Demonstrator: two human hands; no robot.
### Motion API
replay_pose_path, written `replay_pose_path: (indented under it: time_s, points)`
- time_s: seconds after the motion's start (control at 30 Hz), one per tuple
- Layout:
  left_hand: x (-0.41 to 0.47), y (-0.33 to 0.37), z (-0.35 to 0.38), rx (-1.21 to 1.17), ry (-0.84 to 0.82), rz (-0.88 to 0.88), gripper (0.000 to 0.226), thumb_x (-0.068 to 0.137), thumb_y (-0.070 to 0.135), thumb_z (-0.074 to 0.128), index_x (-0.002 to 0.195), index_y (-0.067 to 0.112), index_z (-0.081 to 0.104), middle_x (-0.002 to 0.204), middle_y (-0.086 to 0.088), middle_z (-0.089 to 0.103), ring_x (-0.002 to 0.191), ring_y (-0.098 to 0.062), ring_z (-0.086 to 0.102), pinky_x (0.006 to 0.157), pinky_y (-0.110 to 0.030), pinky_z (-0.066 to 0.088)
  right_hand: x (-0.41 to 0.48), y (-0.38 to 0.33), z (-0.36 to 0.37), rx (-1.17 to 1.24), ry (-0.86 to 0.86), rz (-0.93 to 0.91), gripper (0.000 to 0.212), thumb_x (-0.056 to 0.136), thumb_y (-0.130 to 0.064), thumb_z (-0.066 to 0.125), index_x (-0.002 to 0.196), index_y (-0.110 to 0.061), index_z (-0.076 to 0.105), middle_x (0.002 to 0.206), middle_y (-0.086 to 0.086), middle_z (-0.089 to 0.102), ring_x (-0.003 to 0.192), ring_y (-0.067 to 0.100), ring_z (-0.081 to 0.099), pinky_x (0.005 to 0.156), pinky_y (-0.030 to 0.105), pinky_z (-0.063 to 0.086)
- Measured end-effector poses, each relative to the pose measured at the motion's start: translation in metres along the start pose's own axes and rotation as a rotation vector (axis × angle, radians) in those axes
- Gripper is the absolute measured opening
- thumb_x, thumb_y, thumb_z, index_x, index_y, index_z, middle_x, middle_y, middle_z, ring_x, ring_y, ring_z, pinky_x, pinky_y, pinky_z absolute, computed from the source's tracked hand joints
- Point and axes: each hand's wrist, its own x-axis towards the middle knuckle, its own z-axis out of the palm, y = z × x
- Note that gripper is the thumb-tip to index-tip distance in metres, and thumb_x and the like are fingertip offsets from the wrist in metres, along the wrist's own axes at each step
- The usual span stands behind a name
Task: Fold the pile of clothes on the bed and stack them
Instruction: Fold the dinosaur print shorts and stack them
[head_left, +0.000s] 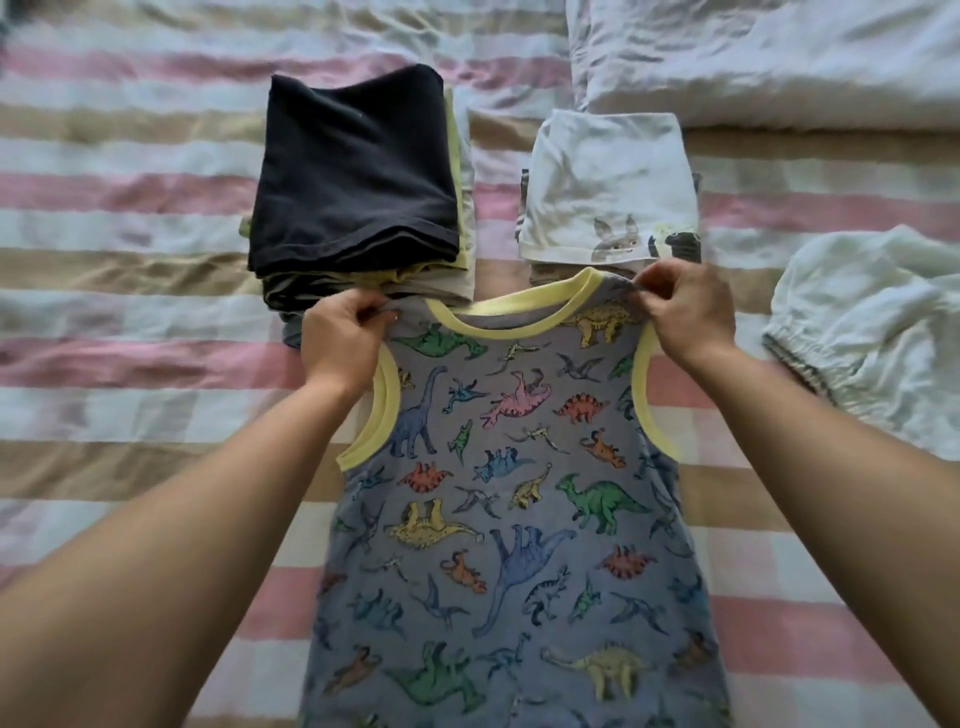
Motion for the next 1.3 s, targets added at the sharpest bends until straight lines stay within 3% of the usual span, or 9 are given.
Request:
replay_pose_path:
  time_s: [0.1, 0.27, 0.47, 0.67, 0.77, 0.87, 0.93, 1.1, 1.3]
  points:
    - [-0.032, -0.008, -0.012, -0.163, -0.077, -0.042, 0.016, 0.080, 0.007, 0.069, 0.093, 0.015, 0.070, 0.085, -0.004, 0.069, 0.074, -0.018, 0.066, 0.074, -0.030, 0.053, -0.034, 0.007, -0.002, 0.045, -0.017, -0.012, 0.012, 0.084, -0.008, 0.064, 0.095, -0.010, 0.069, 0.093, 0.007, 0.069, 0.082, 0.019, 0.061, 0.076, 0.032, 0.051]
    - [-0.114, -0.024, -0.045, -0.133, -0.104, 0.136, 0.018, 0.077, 0.003, 0.071, 0.093, 0.009, 0.070, 0.083, -0.005, 0.069, 0.069, 0.006, 0.061, 0.069, -0.013, 0.051, -0.122, 0.020, -0.017, 0.152, 0.000, -0.083, 0.009, 0.080, -0.008, 0.069, 0.089, -0.007, 0.070, 0.079, 0.002, 0.066, 0.069, 0.016, 0.060, 0.061, 0.010, 0.044]
    - [-0.219, -0.045, -0.084, -0.062, -0.131, 0.233, 0.016, 0.073, 0.005, 0.069, 0.090, 0.007, 0.070, 0.092, -0.005, 0.066, 0.090, 0.000, 0.062, 0.086, -0.017, 0.050, -0.245, 0.050, -0.032, 0.048, -0.022, -0.195, 0.016, 0.071, 0.008, 0.072, 0.081, -0.004, 0.069, 0.076, 0.001, 0.062, 0.069, 0.020, 0.056, 0.066, 0.017, 0.042]
    - [-0.283, -0.080, -0.083, 0.100, -0.270, 0.229, 0.005, 0.074, -0.005, 0.071, 0.077, 0.000, 0.073, 0.086, -0.010, 0.068, 0.088, -0.014, 0.061, 0.087, -0.014, 0.046, -0.320, 0.082, -0.022, -0.075, -0.118, -0.315, 0.010, 0.079, -0.010, 0.062, 0.076, -0.006, 0.070, 0.075, 0.002, 0.067, 0.076, 0.021, 0.058, 0.068, 0.024, 0.044]
    - [-0.298, -0.090, -0.080, 0.090, -0.317, 0.239, 0.044, 0.093, 0.032, 0.049, 0.076, -0.001, 0.072, 0.086, -0.009, 0.067, 0.092, -0.013, 0.058, 0.089, -0.013, 0.044, -0.336, 0.093, -0.014, -0.153, -0.091, -0.360, 0.025, 0.085, -0.018, 0.052, 0.073, -0.007, 0.071, 0.076, 0.002, 0.068, 0.080, 0.016, 0.051, 0.070, 0.025, 0.044]
    - [-0.307, -0.097, -0.077, 0.135, -0.346, 0.257, 0.061, 0.095, 0.044, 0.037, 0.075, -0.001, 0.072, 0.087, -0.012, 0.067, 0.096, -0.015, 0.056, 0.091, -0.014, 0.041, -0.345, 0.101, -0.009, -0.216, -0.066, -0.393, 0.042, 0.095, -0.028, 0.043, 0.071, -0.009, 0.071, 0.076, 0.002, 0.069, 0.080, 0.017, 0.049, 0.064, 0.030, 0.048]
    - [-0.310, -0.105, -0.075, 0.180, -0.348, 0.291, 0.061, 0.096, 0.042, 0.036, 0.075, -0.002, 0.072, 0.087, -0.013, 0.067, 0.096, -0.018, 0.056, 0.091, -0.015, 0.041, -0.349, 0.104, -0.006, -0.255, -0.053, -0.422, 0.047, 0.096, -0.030, 0.040, 0.068, -0.010, 0.071, 0.075, 0.002, 0.068, 0.079, 0.018, 0.048, 0.059, 0.032, 0.050]
    - [-0.307, -0.111, -0.077, 0.317, -0.407, 0.459, 0.033, 0.085, 0.022, 0.049, 0.067, 0.005, 0.071, 0.085, -0.009, 0.068, 0.091, -0.023, 0.057, 0.072, -0.033, 0.053, -0.356, 0.106, -0.005, -0.324, -0.166, -0.441, 0.017, 0.076, -0.011, 0.055, 0.067, -0.011, 0.070, 0.073, 0.005, 0.066, 0.079, 0.020, 0.044, 0.055, 0.033, 0.052]
    - [-0.275, -0.064, -0.043, 0.308, -0.246, 0.443, 0.027, 0.083, 0.008, 0.045, 0.084, 0.001, 0.072, 0.089, -0.012, 0.068, 0.089, -0.025, 0.057, 0.078, -0.034, 0.047, -0.314, 0.073, 0.004, -0.128, -0.044, -0.206, 0.033, 0.077, -0.008, 0.041, 0.093, -0.002, 0.070, 0.088, 0.015, 0.064, 0.087, 0.023, 0.051, 0.075, 0.032, 0.046]
